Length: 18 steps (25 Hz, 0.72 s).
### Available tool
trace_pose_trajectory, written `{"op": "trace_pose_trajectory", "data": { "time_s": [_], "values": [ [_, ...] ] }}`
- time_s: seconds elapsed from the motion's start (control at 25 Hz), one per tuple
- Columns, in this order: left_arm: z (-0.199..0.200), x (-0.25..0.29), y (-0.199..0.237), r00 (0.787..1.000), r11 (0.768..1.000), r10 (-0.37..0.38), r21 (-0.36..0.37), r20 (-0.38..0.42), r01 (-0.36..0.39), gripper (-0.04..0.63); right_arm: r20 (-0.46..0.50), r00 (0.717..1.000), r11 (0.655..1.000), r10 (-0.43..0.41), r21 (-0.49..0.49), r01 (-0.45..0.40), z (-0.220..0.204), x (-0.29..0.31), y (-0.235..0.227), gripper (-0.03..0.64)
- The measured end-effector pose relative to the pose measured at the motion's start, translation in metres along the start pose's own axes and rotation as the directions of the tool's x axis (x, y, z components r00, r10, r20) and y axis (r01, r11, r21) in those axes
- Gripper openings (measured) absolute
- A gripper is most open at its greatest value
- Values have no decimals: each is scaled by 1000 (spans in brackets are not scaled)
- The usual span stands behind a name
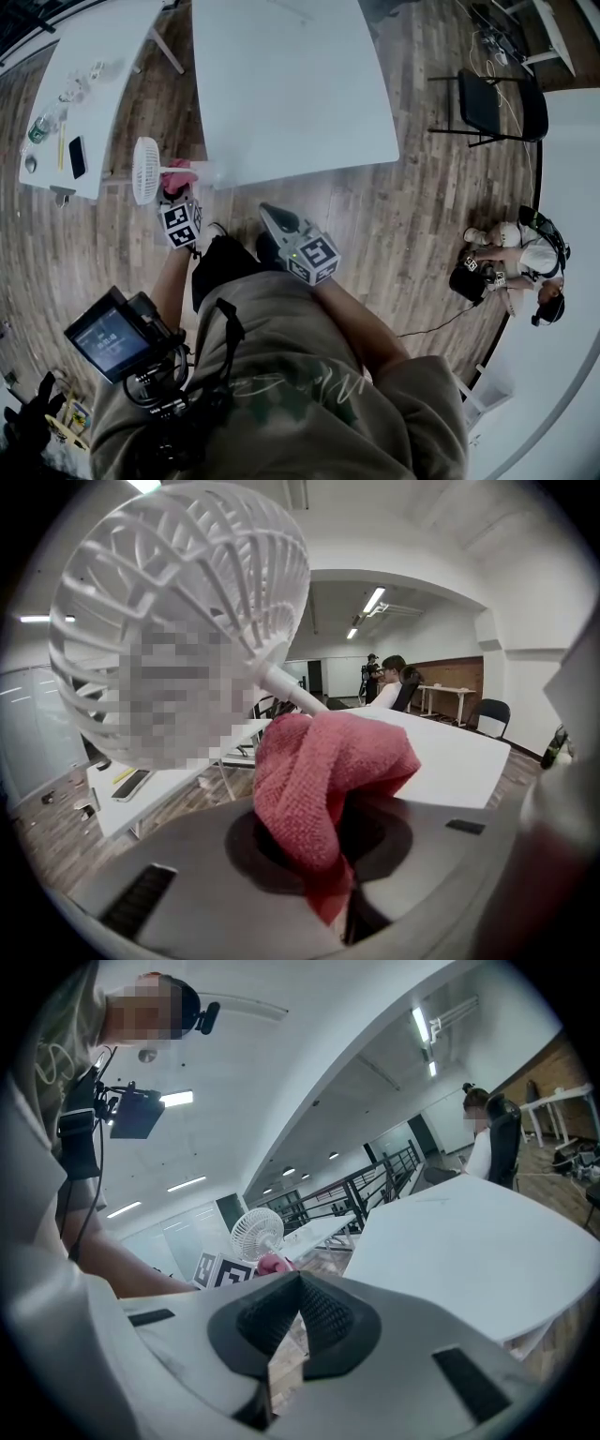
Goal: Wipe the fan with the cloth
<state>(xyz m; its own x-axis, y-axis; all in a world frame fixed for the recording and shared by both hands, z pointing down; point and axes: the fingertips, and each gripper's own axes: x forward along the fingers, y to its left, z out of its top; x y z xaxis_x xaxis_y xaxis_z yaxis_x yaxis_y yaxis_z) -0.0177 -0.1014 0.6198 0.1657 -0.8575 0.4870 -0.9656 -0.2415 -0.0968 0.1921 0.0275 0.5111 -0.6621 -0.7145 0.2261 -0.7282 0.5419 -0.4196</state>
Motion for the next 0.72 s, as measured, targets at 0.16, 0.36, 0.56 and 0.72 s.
{"op": "trace_pose_trajectory", "data": {
  "time_s": [0.16,0.36,0.56,0.72],
  "values": [
    [-1,-2,1,1000,1000,-3,-3,18,3,81,39,999,998,-18,-57,20,10,2,7,0],
    [-3,-2,1,999,1000,8,-7,46,-7,81,78,997,979,-29,-197,44,29,38,20,0],
    [-4,-5,-14,998,999,-10,37,67,8,83,93,995,950,-37,-304,64,29,74,31,0],
    [-12,-9,-32,998,995,-63,82,30,61,83,36,998,957,54,-289,-41,7,90,50,0]
  ]
}}
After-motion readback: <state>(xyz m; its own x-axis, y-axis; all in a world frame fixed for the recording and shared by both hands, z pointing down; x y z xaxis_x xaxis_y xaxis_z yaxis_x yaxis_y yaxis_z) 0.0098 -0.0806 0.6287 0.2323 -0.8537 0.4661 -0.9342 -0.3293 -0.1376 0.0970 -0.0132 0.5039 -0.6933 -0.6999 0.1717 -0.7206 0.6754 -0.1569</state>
